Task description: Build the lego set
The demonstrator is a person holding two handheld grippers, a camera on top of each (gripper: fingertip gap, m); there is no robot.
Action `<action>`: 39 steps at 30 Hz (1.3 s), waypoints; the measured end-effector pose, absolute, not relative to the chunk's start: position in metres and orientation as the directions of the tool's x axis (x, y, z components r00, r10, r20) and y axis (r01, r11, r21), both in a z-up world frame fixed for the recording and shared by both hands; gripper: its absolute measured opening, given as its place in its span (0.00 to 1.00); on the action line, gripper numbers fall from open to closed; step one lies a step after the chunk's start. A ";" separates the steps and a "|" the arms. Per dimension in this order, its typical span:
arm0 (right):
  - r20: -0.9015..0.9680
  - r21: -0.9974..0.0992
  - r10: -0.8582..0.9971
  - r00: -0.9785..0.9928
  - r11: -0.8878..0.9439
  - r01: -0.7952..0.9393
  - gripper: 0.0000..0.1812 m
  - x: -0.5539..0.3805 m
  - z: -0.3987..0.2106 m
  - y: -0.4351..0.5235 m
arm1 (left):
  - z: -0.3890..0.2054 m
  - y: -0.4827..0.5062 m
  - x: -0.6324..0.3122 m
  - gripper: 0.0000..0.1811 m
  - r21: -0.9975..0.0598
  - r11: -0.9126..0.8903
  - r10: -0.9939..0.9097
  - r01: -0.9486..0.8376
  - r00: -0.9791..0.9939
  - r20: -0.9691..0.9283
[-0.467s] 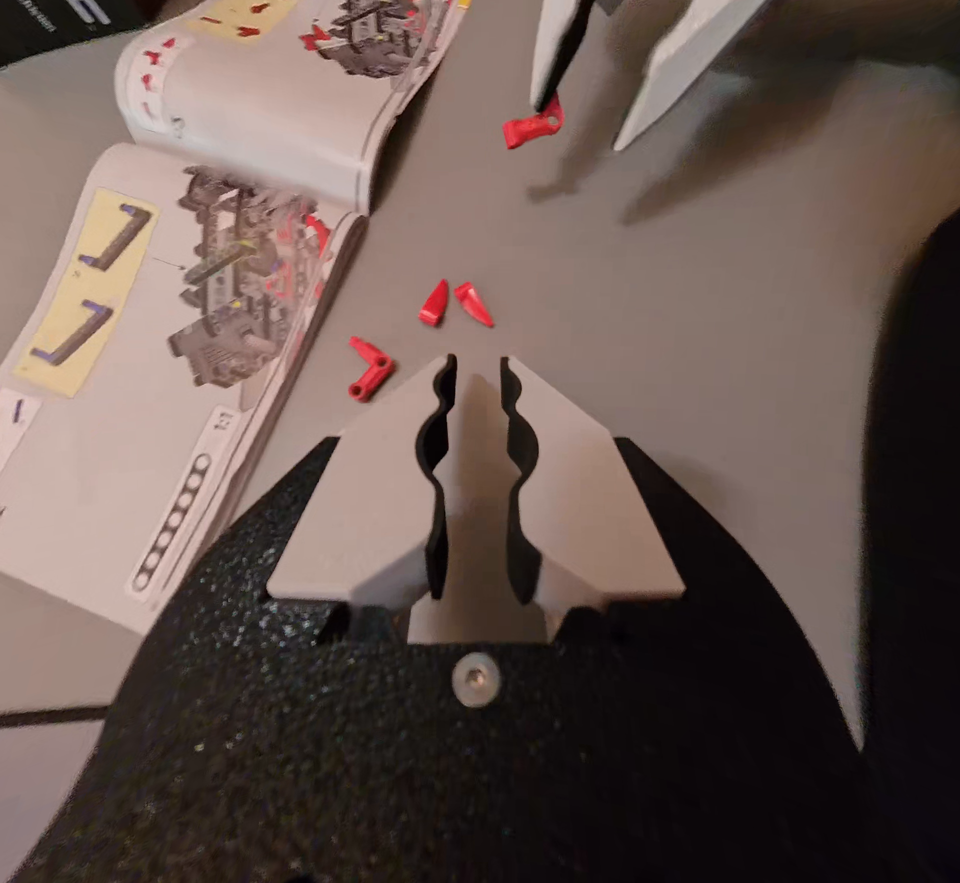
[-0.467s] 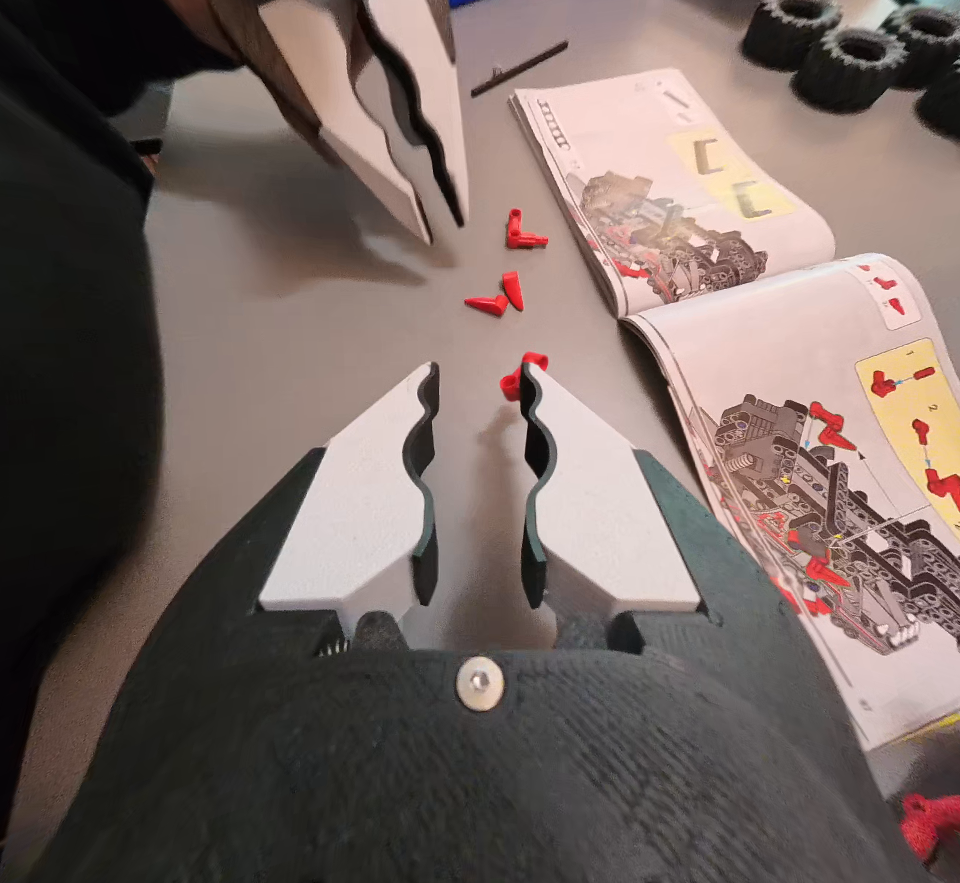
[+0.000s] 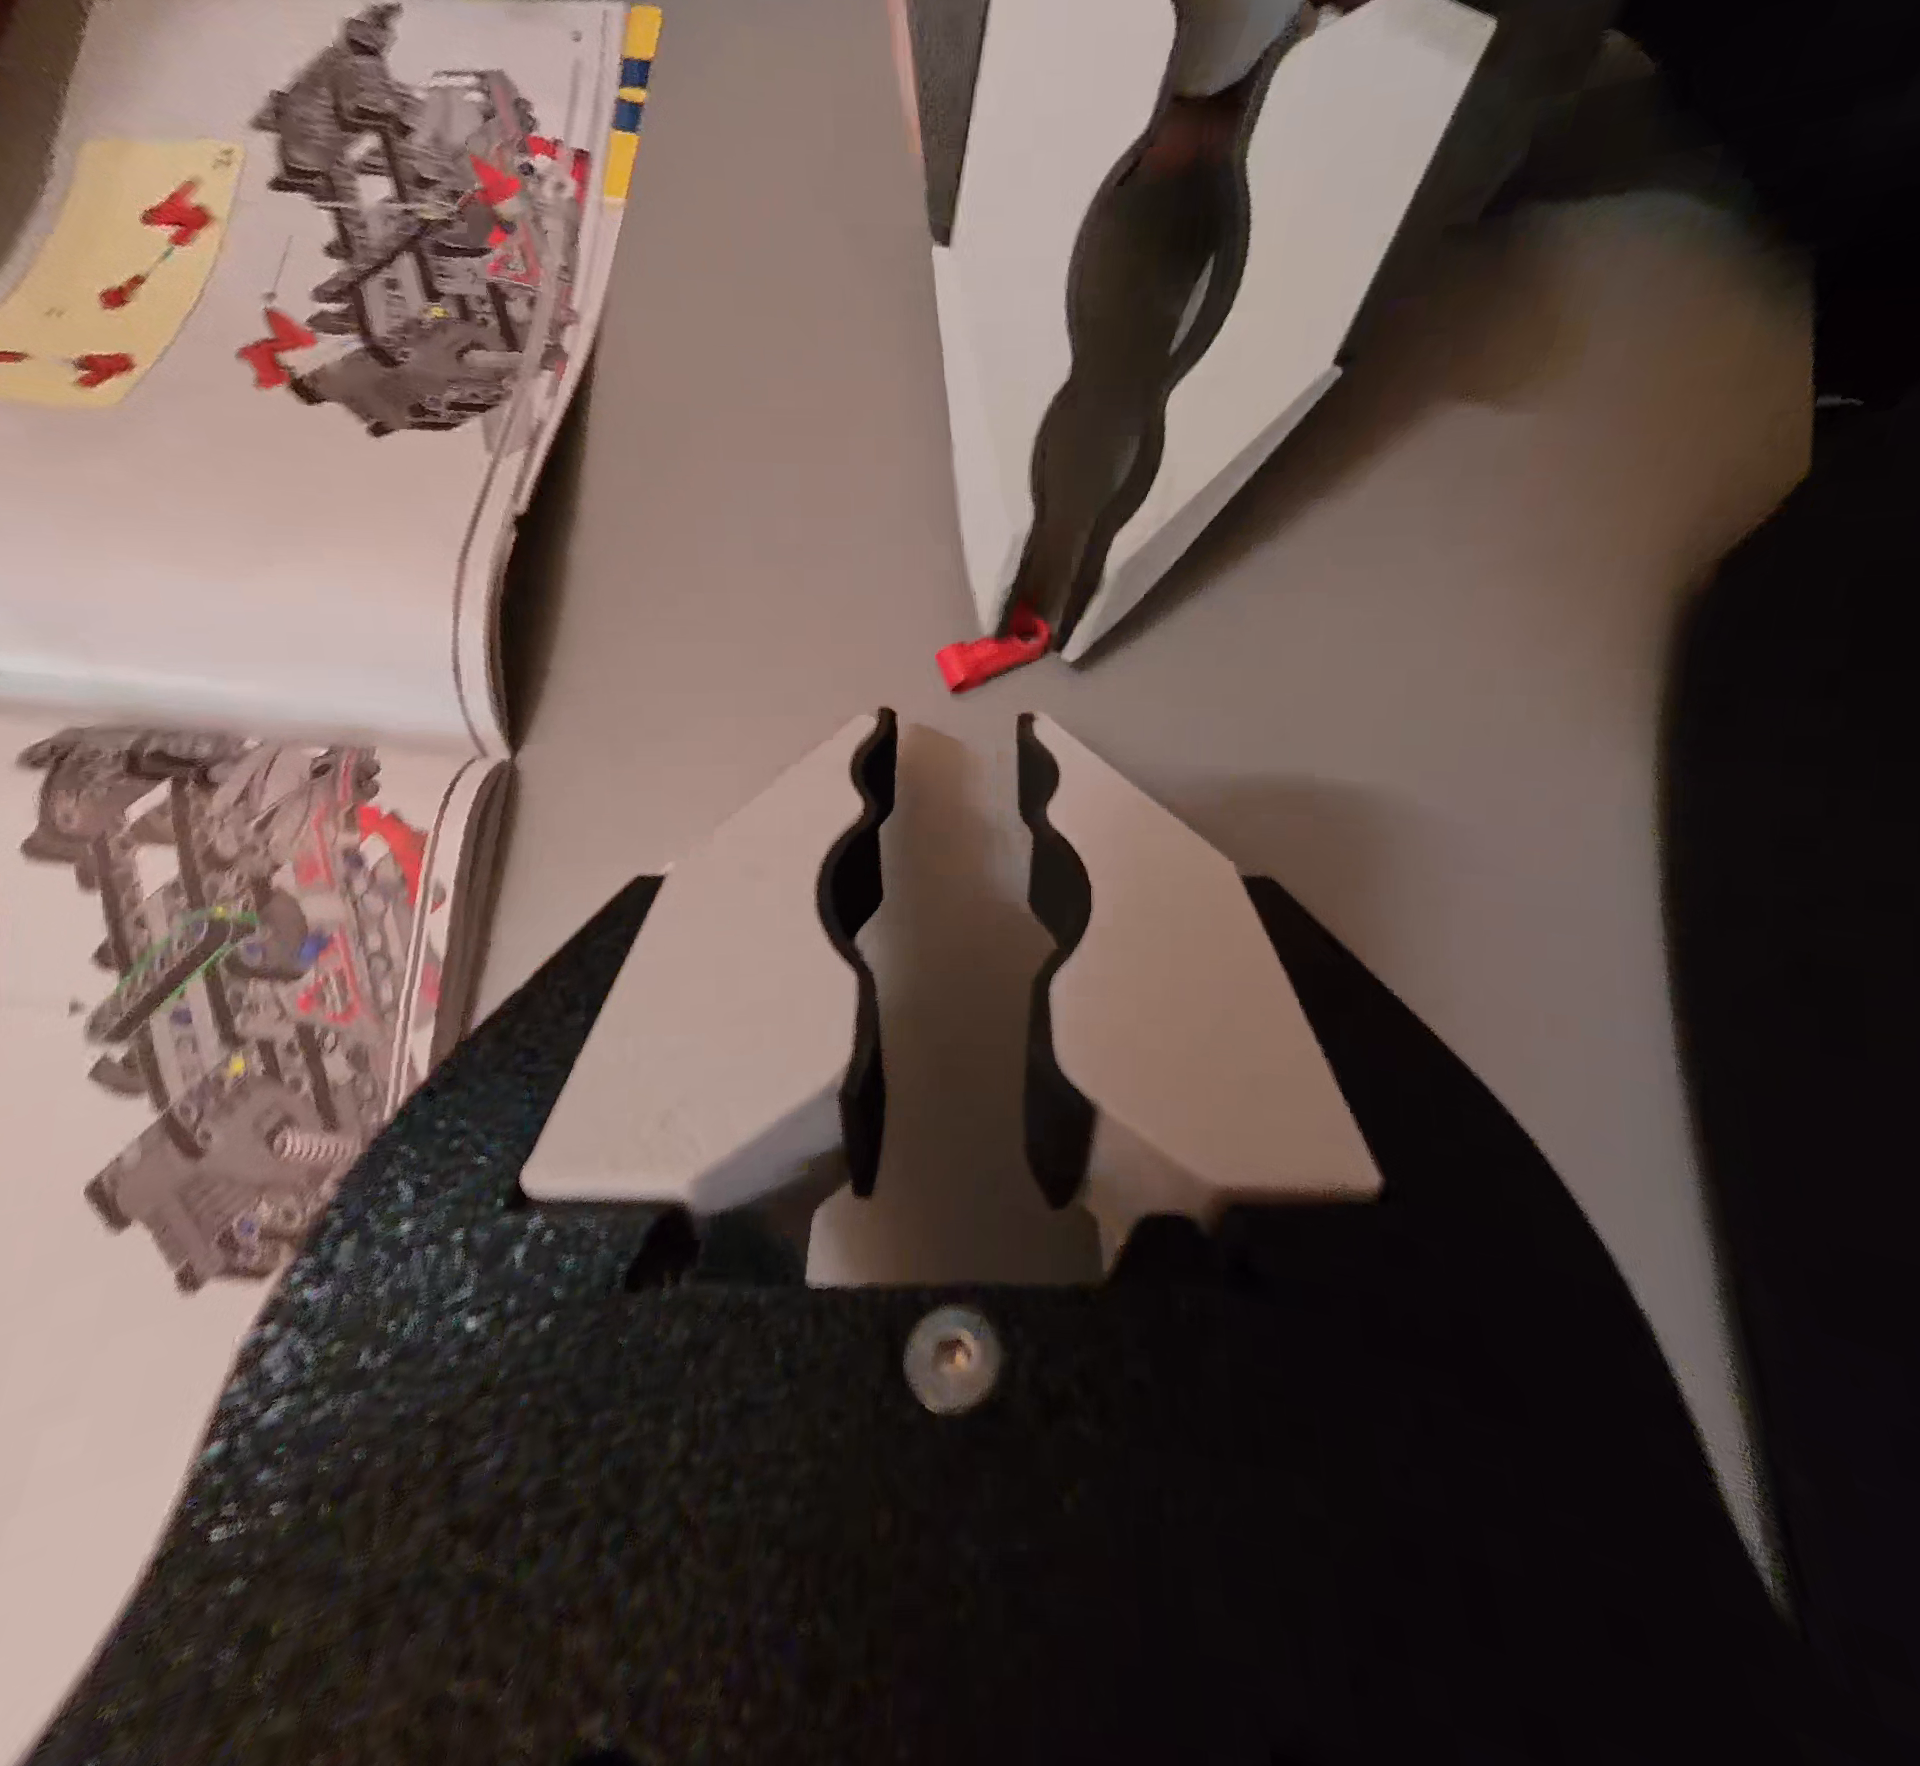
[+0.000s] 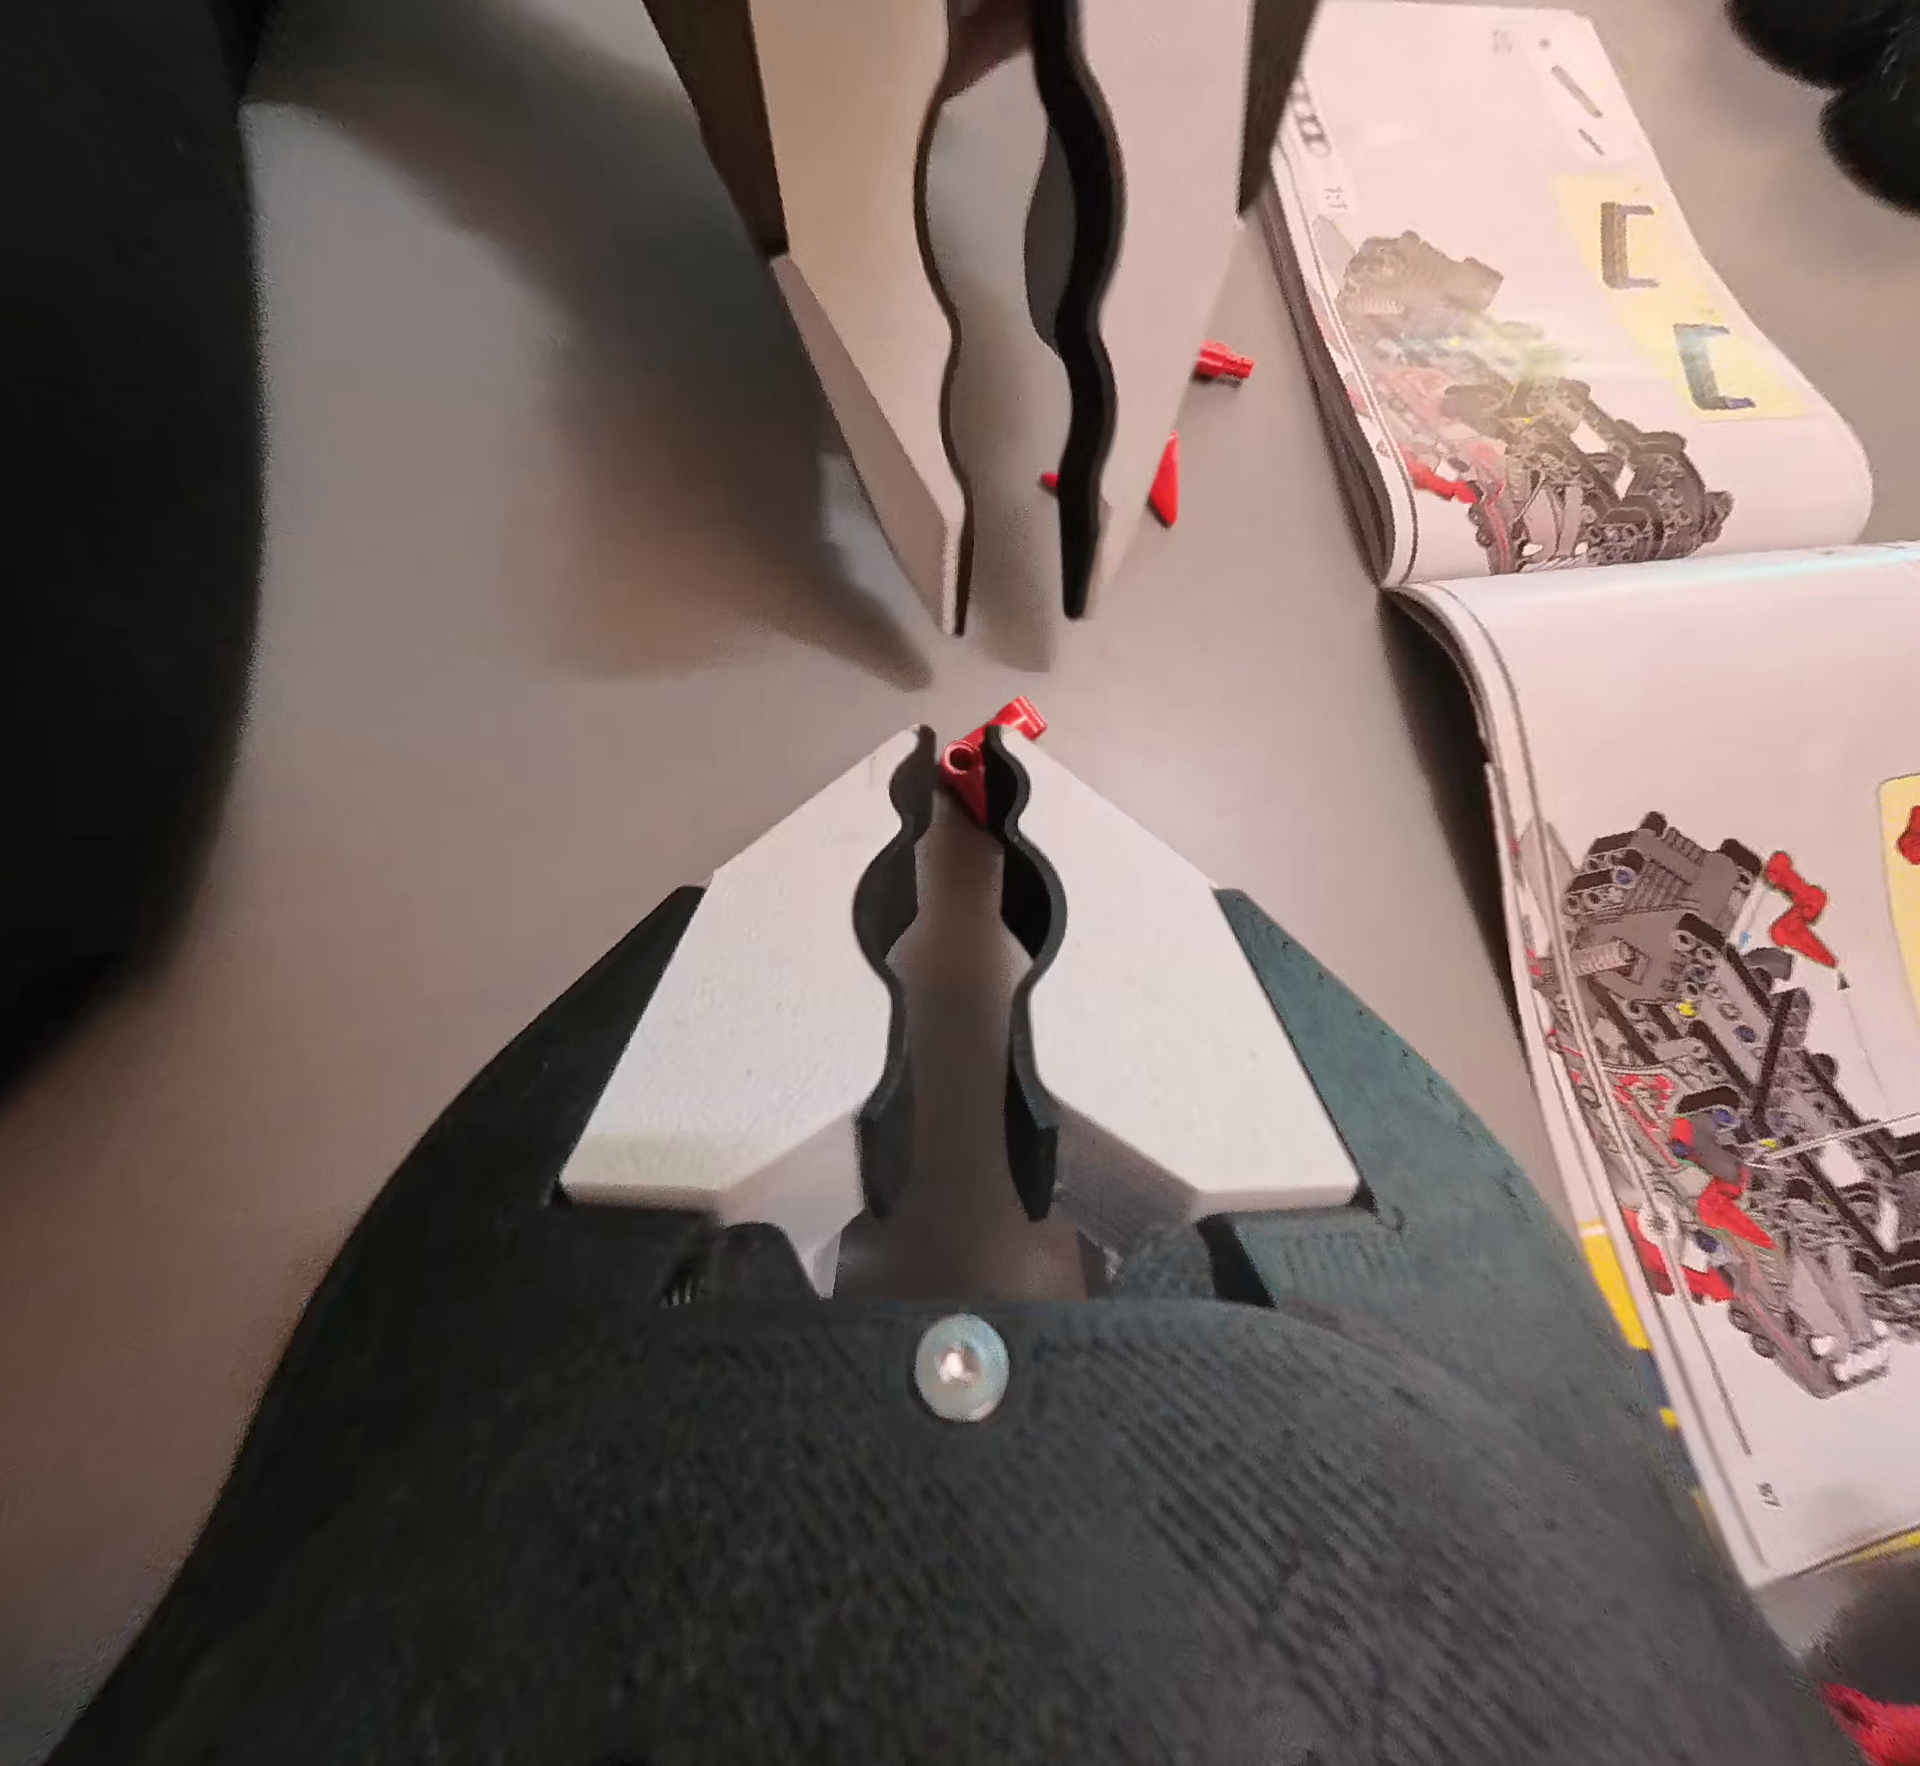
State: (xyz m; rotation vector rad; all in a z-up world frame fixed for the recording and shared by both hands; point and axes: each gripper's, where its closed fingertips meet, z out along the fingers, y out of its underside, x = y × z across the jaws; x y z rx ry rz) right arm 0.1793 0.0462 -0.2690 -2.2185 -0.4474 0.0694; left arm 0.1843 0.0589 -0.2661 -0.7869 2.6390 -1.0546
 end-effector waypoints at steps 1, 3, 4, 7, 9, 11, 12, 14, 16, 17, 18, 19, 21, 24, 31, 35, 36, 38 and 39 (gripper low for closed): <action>0.126 -0.757 0.342 0.931 -0.573 0.313 0.07 0.181 -0.270 0.046 | -0.269 0.056 0.185 0.12 -0.671 0.618 -0.526 -0.410 -0.850 0.036; 0.140 -0.742 0.357 0.924 -0.579 0.336 0.07 0.182 -0.273 0.043 | -0.272 0.052 0.187 0.15 -0.668 0.633 -0.487 -0.391 -0.872 0.049; 0.137 -0.739 0.364 0.921 -0.581 0.340 0.07 0.182 -0.274 0.040 | -0.272 0.050 0.189 0.16 -0.674 0.636 -0.470 -0.375 -0.882 0.047; 0.122 -0.772 0.349 0.929 -0.555 0.310 0.10 0.182 -0.266 0.037 | -0.272 0.042 0.189 0.18 -0.688 0.649 -0.398 -0.326 -0.915 0.058; 0.077 -0.792 0.315 0.946 -0.557 0.250 0.11 0.185 -0.259 0.033 | -0.276 0.039 0.186 0.17 -0.671 0.683 -0.351 -0.287 -0.936 0.044; 0.048 -0.823 0.273 0.961 -0.534 0.193 0.12 0.188 -0.250 0.030 | -0.278 0.039 0.186 0.09 -0.658 0.711 -0.324 -0.248 -0.946 0.006; 0.009 -0.829 0.228 0.974 -0.543 0.135 0.13 0.193 -0.248 0.029 | -0.279 0.038 0.184 0.04 -0.649 0.721 -0.315 -0.242 -0.949 0.004; -0.094 -0.823 0.107 0.990 -0.568 -0.017 0.16 0.205 -0.246 0.026 | -0.278 0.041 0.188 0.04 -0.646 0.732 -0.335 -0.219 -0.940 -0.060; -0.194 -0.819 0.028 0.981 -0.555 -0.146 0.19 0.210 -0.244 0.024 | -0.277 0.042 0.188 0.04 -0.664 0.728 -0.341 -0.171 -0.931 -0.133; -0.243 -0.813 0.008 0.970 -0.547 -0.200 0.20 0.210 -0.244 0.023 | -0.277 0.044 0.189 0.04 -0.675 0.720 -0.361 -0.162 -0.918 -0.164; -0.286 -0.806 -0.023 0.958 -0.535 -0.253 0.20 0.213 -0.244 0.024 | -0.274 0.046 0.192 0.04 -0.685 0.715 -0.385 -0.141 -0.897 -0.218; -0.333 -0.803 -0.037 0.942 -0.513 -0.304 0.20 0.213 -0.243 0.026 | -0.269 0.049 0.196 0.04 -0.691 0.718 -0.396 -0.089 -0.868 -0.300; -0.449 -0.782 -0.039 0.893 -0.466 -0.414 0.17 0.211 -0.239 0.033 | -0.258 0.058 0.203 0.04 -0.648 0.762 -0.391 0.022 -0.782 -0.486; -0.557 -0.749 -0.010 0.831 -0.426 -0.507 0.15 0.205 -0.234 0.048 | -0.240 0.067 0.207 0.04 -0.536 0.827 -0.325 0.168 -0.636 -0.700; -0.519 -0.784 0.060 0.853 -0.430 -0.447 0.04 0.195 -0.233 0.067 | -0.232 0.068 0.206 0.03 -0.490 0.845 -0.308 0.216 -0.553 -0.774; -0.362 -0.815 0.046 0.931 -0.500 -0.292 0.03 0.194 -0.244 0.066 | -0.244 0.067 0.201 0.04 -0.509 0.841 -0.306 0.181 -0.618 -0.724; -0.307 -0.811 0.047 0.950 -0.536 -0.235 0.04 0.192 -0.250 0.065 | -0.249 0.066 0.198 0.04 -0.528 0.833 -0.310 0.162 -0.654 -0.690; -0.189 -0.800 0.016 0.982 -0.583 -0.144 0.04 0.197 -0.260 0.064 | -0.252 0.065 0.192 0.05 -0.591 0.798 -0.351 0.117 -0.708 -0.613; -0.139 -0.803 0.014 0.990 -0.586 -0.104 0.04 0.198 -0.261 0.065 | -0.251 0.065 0.189 0.06 -0.631 0.771 -0.381 0.090 -0.729 -0.569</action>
